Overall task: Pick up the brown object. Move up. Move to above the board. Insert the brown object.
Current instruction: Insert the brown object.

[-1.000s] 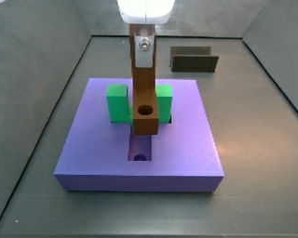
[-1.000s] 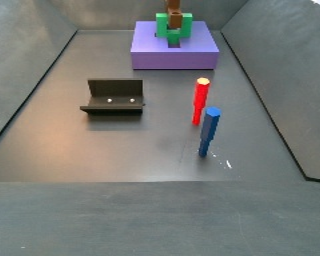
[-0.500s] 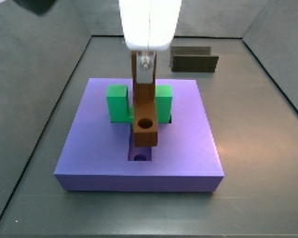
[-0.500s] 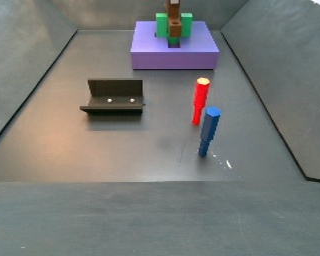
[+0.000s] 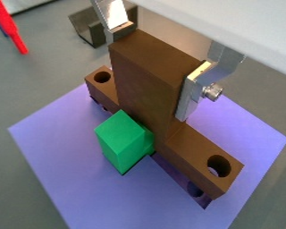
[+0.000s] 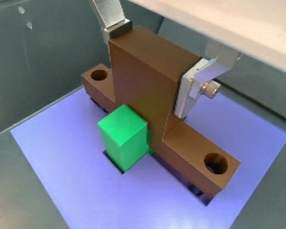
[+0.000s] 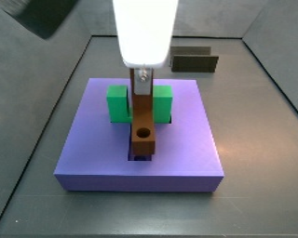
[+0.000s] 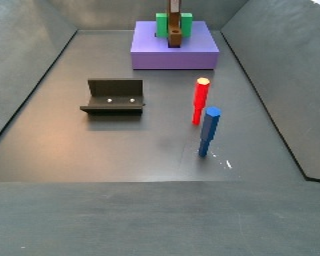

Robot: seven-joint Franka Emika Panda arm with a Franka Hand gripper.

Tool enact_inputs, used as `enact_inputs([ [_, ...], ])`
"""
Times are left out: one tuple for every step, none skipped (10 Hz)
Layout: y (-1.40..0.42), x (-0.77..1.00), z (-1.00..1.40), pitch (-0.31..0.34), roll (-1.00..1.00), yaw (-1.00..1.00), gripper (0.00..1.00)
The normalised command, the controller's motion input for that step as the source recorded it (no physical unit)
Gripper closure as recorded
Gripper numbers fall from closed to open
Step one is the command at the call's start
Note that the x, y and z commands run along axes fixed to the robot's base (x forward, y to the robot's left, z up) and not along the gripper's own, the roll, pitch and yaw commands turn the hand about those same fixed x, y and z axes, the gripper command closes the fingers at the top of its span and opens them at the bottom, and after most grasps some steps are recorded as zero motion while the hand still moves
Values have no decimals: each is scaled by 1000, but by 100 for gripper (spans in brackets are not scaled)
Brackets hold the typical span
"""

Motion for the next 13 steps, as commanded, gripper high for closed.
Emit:
enact_inputs([
  [0,14,-349,19,1,0,100],
  [0,0,-326,11,44,0,100],
  [0,-14,-226,43,3,0,100],
  [0,0,-174,50,21,-37,100],
  [0,31,0,130,63,-157,100],
  [0,0,0,101,137,-314,100],
  [-66,-26,0,66,177,-500,100],
  [0,-506,-17,26,186,-669,100],
  [0,34,-66,101,91,-431,100],
  [-40,260,-163,123,10,-51,100],
  [-54,226,-429,67,0,0,100],
  [-83,331,-463,120,0,-6,100],
  [-103,391,-446,189,0,-43,100],
])
